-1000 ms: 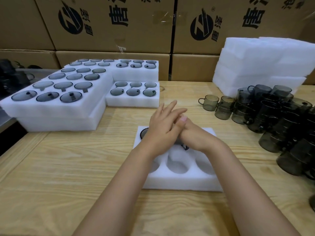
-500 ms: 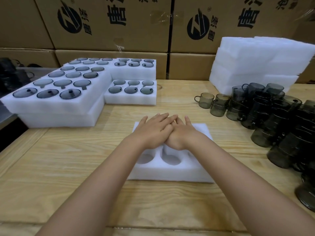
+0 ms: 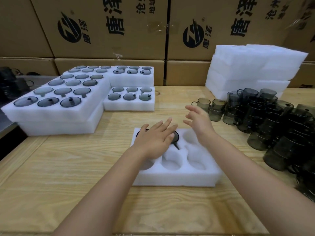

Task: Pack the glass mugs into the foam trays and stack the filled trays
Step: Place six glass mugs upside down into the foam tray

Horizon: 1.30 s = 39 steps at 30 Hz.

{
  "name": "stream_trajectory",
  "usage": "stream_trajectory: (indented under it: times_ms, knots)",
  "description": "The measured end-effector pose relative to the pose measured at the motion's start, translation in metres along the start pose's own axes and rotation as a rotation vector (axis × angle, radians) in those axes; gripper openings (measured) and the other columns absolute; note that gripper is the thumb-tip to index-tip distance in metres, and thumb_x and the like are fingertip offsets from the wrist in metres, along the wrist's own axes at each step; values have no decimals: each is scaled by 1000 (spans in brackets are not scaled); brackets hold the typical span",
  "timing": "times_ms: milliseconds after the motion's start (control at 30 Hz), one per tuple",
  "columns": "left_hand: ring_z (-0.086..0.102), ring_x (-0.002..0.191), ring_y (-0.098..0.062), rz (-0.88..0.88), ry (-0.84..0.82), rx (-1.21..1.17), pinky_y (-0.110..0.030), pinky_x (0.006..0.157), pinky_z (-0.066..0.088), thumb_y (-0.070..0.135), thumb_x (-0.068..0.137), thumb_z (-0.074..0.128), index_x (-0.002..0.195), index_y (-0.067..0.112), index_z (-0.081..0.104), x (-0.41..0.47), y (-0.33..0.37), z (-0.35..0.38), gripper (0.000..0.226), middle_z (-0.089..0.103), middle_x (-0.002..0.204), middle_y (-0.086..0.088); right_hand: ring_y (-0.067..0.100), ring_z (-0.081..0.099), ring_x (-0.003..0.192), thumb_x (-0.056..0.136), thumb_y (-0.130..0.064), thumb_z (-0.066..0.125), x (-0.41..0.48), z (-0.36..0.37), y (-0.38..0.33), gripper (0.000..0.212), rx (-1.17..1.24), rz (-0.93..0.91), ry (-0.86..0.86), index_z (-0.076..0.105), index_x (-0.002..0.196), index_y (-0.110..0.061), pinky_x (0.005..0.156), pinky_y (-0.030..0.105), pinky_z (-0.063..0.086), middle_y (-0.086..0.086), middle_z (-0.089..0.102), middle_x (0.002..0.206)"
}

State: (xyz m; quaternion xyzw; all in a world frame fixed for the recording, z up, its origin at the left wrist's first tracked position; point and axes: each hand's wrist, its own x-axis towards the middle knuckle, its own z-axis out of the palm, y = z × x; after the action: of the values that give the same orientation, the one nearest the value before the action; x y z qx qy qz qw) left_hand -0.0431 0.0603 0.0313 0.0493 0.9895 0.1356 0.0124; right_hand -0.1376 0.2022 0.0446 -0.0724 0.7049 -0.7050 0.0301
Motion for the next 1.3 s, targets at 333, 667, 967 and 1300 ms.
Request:
stream_trajectory:
  times_ms: [333, 667, 967, 1300]
  knots:
    - [-3, 146, -3, -22, 32, 2, -44, 117, -5, 36, 102, 14, 149, 44, 10, 7, -2, 6, 48, -2, 157, 25, 39, 44, 120, 92, -14, 42, 74, -70, 13, 42, -1239, 76, 79, 36, 131, -1, 91, 42, 40, 18, 38, 136]
    - [6, 144, -2, -49, 58, -58, -42, 117, -1, 39, 101, 14, 146, 50, 16, 5, -1, 7, 46, 7, 156, 26, 33, 57, 91, 88, -23, 53, 59, -77, 17, 22, -1159, -22, 207, 64, 99, -8, 69, 32, 44, 13, 64, 101]
    - [13, 143, -5, -60, 90, -93, -38, 116, 3, 36, 101, 18, 146, 44, 25, 1, 1, 3, 46, 16, 157, 20, 28, 45, 108, 78, -27, 73, -27, -91, 46, 22, -990, -224, 383, 61, 77, -9, 78, 30, 37, 8, 47, 115]
    - [31, 133, -5, -55, 252, -192, -31, 114, 12, 32, 102, 28, 141, 27, 42, -5, 1, 3, 42, 46, 144, 9, 15, 58, 96, 79, -21, 74, -41, -91, 34, 16, -344, -227, 459, 62, 77, -11, 78, 26, 41, 9, 61, 116]
